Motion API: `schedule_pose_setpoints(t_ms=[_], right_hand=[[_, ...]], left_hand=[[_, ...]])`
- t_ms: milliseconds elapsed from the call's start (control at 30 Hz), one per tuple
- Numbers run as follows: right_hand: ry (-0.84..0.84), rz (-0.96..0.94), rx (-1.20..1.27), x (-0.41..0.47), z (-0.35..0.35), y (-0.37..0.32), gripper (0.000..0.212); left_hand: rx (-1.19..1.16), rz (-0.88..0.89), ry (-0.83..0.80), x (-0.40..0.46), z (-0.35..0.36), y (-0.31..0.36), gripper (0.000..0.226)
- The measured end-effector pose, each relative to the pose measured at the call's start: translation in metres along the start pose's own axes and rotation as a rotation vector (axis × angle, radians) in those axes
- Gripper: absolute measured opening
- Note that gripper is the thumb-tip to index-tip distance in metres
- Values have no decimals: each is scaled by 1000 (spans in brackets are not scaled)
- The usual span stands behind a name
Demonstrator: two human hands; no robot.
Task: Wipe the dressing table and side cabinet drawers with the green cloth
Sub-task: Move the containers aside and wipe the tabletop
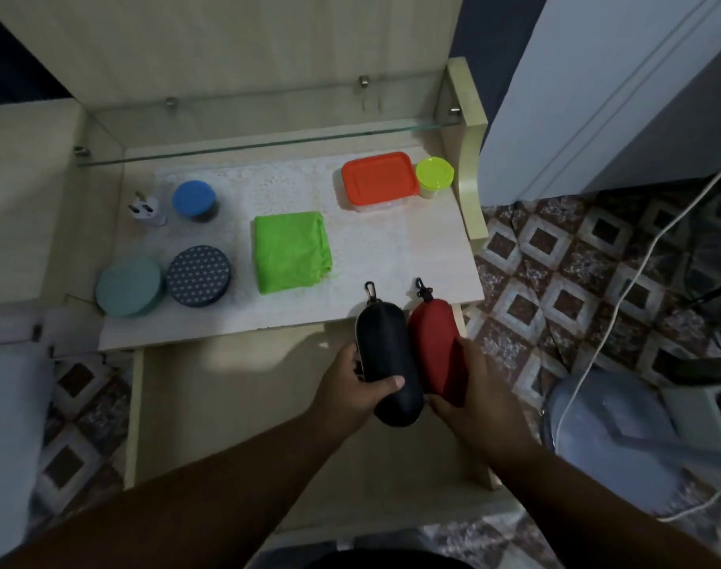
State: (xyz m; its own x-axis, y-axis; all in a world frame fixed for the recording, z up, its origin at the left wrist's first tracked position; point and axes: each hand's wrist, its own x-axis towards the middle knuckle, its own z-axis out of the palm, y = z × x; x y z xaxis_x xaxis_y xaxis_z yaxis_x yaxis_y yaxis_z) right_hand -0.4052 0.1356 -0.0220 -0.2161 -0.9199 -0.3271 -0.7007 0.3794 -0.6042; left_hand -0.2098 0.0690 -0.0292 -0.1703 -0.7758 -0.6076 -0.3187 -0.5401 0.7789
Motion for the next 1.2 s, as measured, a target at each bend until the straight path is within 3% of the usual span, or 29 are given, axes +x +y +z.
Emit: schedule_pose_setpoints(t_ms=[167,367,433,533,567,633,767,933,1067,1200], right_hand=[[-143,108,-21,-61,37,22,99],[-305,193,-180,-54,51,27,104],[-333,197,-207,-51,50,26,105],[-367,199,-229,-48,49,29,106],[-386,204,-237,-45,48,28,105],[-425,209,-255,-41,45,26,102],[-392,83,-387,-12,17,12,86],[-174,-139,-417,92,-40,-39,45],[28,-227,-353,183,-85,-85,51],[38,-195,-403,244,-103,-114,66]], left_hand=[[196,-99,-131,-34,-2,-54,72],[368,-166,-245,-23,5,-74,74],[429,-147,-299,-17,6,-73,66],[550,-113,-411,-9,4,-69,23],[609,-115,-445,-5,2,-66,18],[754,-106,-471,1,-6,-55,30],[873,30,-270,16,-30,-5,53],[794,410,-1,70,-48,93,41],[945,616,154,132,-53,159,55],[1241,618,185,185,-55,193,85]])
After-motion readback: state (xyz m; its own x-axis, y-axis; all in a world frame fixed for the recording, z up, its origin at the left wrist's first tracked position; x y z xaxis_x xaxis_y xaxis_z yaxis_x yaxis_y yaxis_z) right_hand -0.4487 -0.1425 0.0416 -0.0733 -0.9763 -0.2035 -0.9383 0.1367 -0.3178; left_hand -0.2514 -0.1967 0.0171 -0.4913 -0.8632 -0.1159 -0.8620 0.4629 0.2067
